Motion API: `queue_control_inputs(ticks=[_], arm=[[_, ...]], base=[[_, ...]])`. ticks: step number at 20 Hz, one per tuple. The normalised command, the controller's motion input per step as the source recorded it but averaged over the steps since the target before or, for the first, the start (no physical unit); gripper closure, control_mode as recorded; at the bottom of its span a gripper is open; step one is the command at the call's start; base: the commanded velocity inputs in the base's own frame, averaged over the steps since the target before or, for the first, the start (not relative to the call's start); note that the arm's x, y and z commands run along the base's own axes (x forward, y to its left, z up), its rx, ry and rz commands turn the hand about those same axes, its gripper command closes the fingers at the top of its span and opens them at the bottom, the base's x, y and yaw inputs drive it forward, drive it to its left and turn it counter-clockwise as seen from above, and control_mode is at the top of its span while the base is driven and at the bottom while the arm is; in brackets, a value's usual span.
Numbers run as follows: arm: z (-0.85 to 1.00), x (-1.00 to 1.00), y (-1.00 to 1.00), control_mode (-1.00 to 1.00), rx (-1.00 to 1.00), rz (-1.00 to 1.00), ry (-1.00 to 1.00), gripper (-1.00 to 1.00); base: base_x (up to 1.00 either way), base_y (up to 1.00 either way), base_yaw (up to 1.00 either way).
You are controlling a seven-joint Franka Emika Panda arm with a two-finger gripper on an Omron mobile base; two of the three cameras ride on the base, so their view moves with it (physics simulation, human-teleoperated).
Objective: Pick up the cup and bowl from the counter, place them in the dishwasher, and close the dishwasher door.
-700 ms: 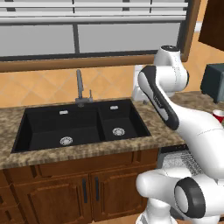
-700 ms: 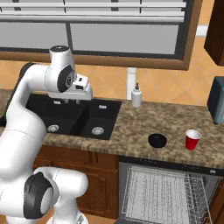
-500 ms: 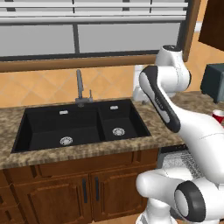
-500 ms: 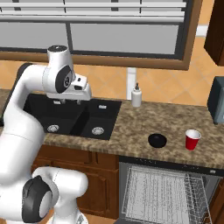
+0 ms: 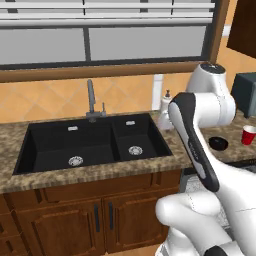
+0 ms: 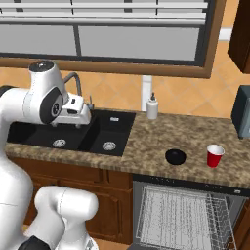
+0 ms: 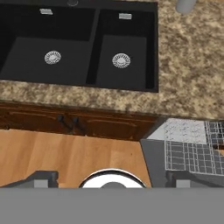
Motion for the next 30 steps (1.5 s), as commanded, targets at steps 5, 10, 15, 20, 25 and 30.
queue_control_inputs(ticks=[5, 10, 15, 20, 25, 30], arm=[[0.0, -0.1, 0.07, 1.0, 0.0, -0.02, -0.08, -1.0], [0.0, 0.0, 0.0, 1.0, 0.0, 0.0, 0.0, -1.0], [0.0, 0.0, 0.0, 1.0, 0.0, 0.0, 0.0, -1.0], [0.0, 0.0, 0.0, 1.0, 0.0, 0.0, 0.0, -1.0], [0.0, 0.0, 0.0, 1.0, 0.0, 0.0, 0.0, -1.0], [0.0, 0.0, 0.0, 1.0, 0.0, 0.0, 0.0, -1.0]], base=[[-0.18, 0.39, -0.18], [-0.12, 0.11, -0.43], [-0.2, 0.21, -0.76], [-0.25, 0.21, -0.85], [-0.18, 0.11, -0.85], [-0.41, 0.2, -0.8]])
